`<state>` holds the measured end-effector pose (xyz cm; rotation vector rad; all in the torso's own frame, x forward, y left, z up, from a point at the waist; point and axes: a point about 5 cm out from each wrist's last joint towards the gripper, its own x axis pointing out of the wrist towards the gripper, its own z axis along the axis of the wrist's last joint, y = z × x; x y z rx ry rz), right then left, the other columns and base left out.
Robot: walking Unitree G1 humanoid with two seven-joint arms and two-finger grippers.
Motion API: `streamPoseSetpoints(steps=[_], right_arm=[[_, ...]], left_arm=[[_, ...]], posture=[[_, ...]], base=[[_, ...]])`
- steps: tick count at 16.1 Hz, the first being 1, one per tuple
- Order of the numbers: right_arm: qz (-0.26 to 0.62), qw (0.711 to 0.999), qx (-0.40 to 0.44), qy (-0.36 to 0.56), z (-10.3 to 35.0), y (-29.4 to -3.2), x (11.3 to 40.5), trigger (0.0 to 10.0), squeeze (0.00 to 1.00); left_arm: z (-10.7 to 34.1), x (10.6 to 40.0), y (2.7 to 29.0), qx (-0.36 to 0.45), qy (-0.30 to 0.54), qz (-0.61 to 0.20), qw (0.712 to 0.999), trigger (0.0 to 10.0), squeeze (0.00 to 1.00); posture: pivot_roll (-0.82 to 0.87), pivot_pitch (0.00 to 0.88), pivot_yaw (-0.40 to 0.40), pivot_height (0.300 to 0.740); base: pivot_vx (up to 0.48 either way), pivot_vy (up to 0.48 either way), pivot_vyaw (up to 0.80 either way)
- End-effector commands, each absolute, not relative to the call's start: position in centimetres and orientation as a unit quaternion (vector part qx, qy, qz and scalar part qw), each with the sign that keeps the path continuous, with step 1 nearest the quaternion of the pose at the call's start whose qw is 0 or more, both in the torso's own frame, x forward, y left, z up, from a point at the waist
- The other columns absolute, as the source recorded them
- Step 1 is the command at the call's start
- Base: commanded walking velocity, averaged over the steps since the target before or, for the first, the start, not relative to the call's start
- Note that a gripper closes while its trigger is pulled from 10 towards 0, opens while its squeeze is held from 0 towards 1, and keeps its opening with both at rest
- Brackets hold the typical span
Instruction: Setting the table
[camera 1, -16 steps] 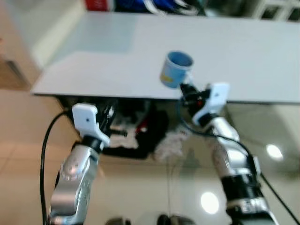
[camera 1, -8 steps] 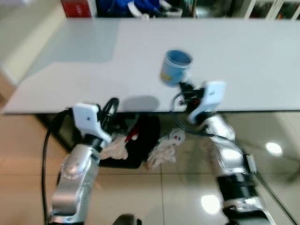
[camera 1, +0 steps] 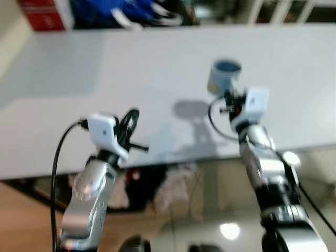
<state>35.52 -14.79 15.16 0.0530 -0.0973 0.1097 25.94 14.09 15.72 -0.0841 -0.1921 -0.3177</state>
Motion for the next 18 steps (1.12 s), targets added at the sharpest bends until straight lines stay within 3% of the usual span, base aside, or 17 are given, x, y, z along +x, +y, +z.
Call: streamPoseSetpoints(steps=[1,8,13,14,15,18], right_arm=[[0.057,0.998,0.019,-0.036,14.4,-14.6,35.9,10.0,0.0],[0.022,0.999,-0.012,-0.036,14.5,-16.7,37.8,10.0,0.0],[0.023,0.999,-0.021,-0.021,13.9,-16.5,38.0,10.0,0.0],[0.001,0.999,-0.038,-0.015,13.8,-16.9,38.1,10.0,0.59],[-0.016,0.999,-0.039,-0.02,14.0,-17.1,38.2,10.0,1.0],[-0.02,0.997,-0.01,-0.07,15.9,-16.5,38.7,10.0,1.0]], left_arm=[[15.7,25.6,14.3,-0.03,-0.09,-0.159,0.983,10.0,0.0],[16.1,22.5,14.3,-0.019,-0.07,-0.173,0.982,10.0,0.0],[16.6,20.5,14.6,-0.017,-0.054,-0.169,0.984,10.0,0.0],[16.8,20.2,14.6,-0.018,-0.05,-0.169,0.984,10.0,0.0],[16.9,19.9,14.6,-0.018,-0.048,-0.168,0.984,10.0,0.0],[17.1,19.6,14.6,-0.019,-0.043,-0.162,0.986,10.0,0.0]], posture=[[-0.06,0.115,0.017,0.74],[0.02,0.213,0.034,0.74],[0.06,0.281,0.059,0.74],[0.06,0.286,0.061,0.74],[0.07,0.295,0.064,0.74],[0.08,0.302,0.063,0.74]], base=[[0.48,0.0,0.0],[0.102,0.0,0.0],[0.0,0.0,0.0],[0.0,0.0,0.0],[0.0,0.0,0.0],[0.0,0.0,0.0]])
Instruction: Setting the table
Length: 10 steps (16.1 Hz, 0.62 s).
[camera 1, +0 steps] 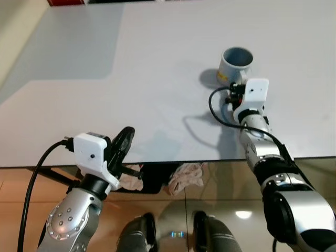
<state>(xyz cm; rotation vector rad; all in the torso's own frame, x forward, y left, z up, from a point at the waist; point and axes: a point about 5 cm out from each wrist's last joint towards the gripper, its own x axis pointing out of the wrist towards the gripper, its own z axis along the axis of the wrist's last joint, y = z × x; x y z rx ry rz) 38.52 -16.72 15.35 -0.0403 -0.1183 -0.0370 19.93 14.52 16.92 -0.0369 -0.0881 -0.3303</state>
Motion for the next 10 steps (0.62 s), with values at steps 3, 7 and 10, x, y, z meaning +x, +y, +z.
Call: streamPoseSetpoints(steps=[3,7,10], right_arm=[[-0.012,0.996,0.003,-0.087,16.5,-16.3,38.9,10.0,1.0],[0.005,0.989,0.006,-0.144,17.0,-16.5,37.4,10.0,1.0],[-0.005,0.984,-0.007,-0.177,17.3,-17.8,35.2,10.0,0.69]], left_arm=[[17.1,19.7,14.6,-0.02,-0.039,-0.156,0.987,10.0,0.0],[16.8,20.7,14.8,-0.023,-0.034,-0.144,0.989,10.0,0.0],[16.8,21.4,14.8,-0.026,-0.034,-0.145,0.989,10.0,0.0]], posture=[[0.07,0.294,0.056,0.74],[0.03,0.266,0.051,0.74],[0.0,0.247,0.059,0.74]], base=[[0.0,0.0,0.0],[0.0,0.0,0.0],[0.0,0.0,0.0]])
